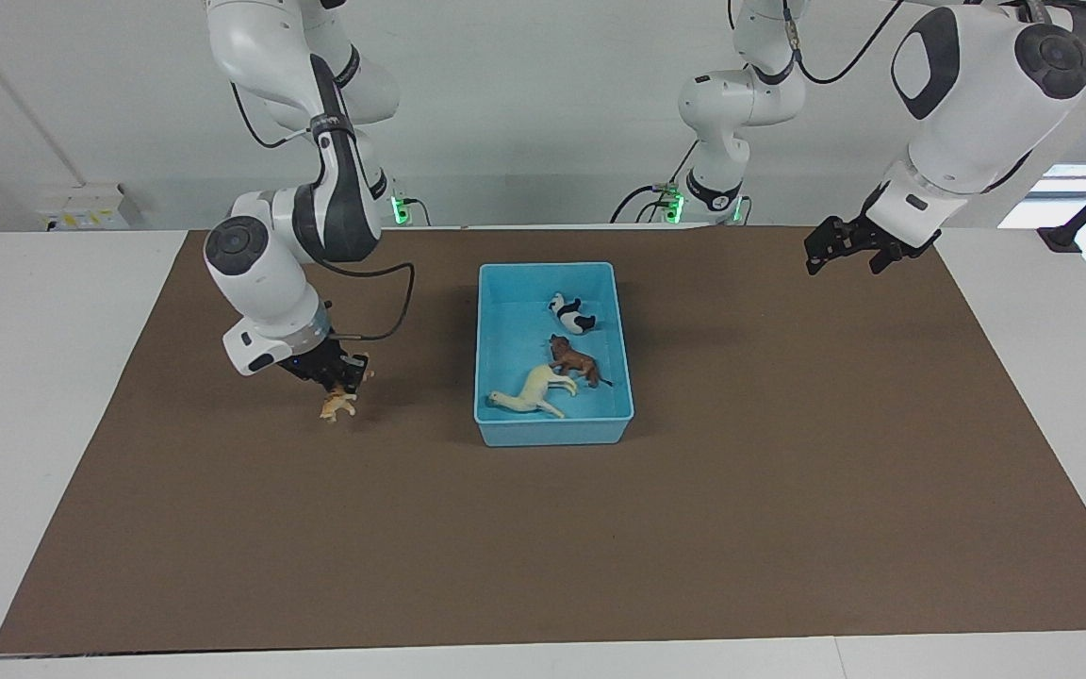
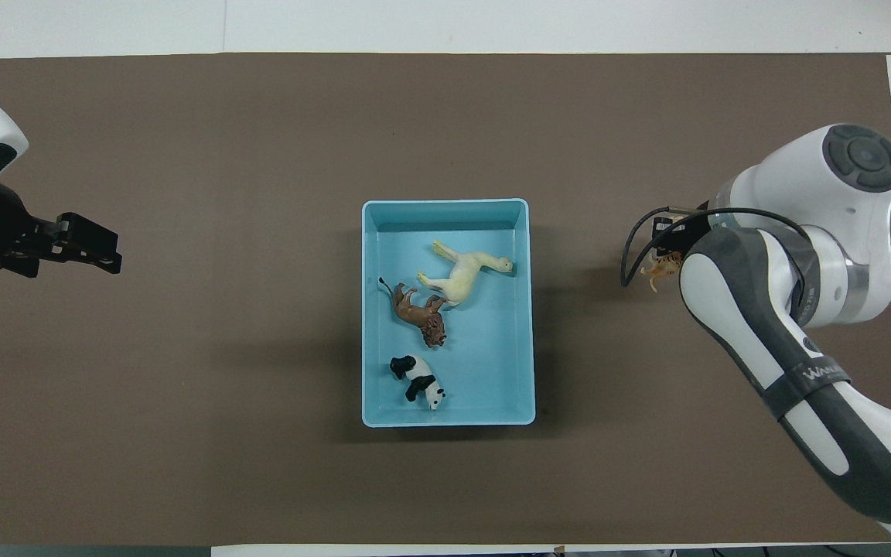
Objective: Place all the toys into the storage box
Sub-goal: 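Carry the tan deer into the box with the right gripper and release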
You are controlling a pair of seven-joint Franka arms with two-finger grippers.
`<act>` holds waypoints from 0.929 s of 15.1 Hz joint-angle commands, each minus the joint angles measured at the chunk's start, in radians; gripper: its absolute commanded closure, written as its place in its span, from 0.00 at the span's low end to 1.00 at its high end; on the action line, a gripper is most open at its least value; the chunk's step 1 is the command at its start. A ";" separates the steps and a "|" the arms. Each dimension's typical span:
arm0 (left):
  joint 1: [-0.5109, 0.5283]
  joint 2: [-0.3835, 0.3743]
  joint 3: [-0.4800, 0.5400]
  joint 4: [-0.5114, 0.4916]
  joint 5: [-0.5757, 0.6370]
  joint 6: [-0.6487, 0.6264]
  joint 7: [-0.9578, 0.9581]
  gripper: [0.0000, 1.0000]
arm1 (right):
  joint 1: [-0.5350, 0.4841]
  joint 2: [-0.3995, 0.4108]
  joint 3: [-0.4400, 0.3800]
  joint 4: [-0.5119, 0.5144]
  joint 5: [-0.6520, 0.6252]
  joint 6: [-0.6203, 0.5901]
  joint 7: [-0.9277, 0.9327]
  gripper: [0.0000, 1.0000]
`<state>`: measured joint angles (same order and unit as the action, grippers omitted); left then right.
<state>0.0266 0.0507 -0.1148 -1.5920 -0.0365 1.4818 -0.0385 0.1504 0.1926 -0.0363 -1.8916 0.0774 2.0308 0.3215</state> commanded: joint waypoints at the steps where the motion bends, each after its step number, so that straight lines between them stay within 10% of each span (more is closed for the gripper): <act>1: -0.020 -0.044 0.009 -0.073 0.010 0.058 0.015 0.00 | 0.124 0.037 0.007 0.190 0.008 -0.150 0.233 1.00; 8: -0.054 -0.037 0.037 -0.037 -0.028 0.118 0.009 0.00 | 0.428 0.149 0.007 0.317 -0.047 -0.104 0.562 1.00; 9: -0.066 -0.031 0.038 -0.022 -0.029 0.097 0.008 0.00 | 0.435 0.163 0.007 0.327 -0.047 -0.101 0.570 0.91; 11: -0.070 -0.017 0.037 0.026 -0.020 0.046 0.019 0.00 | 0.443 0.168 0.007 0.322 -0.061 -0.097 0.570 0.14; 14: -0.077 -0.023 0.029 0.003 0.020 0.086 0.098 0.00 | 0.425 0.166 0.006 0.324 -0.062 -0.107 0.562 0.00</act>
<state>-0.0323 0.0245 -0.0993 -1.5976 -0.0430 1.5686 0.0104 0.5944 0.3524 -0.0345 -1.5930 0.0285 1.9364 0.8813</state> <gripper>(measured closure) 0.000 0.313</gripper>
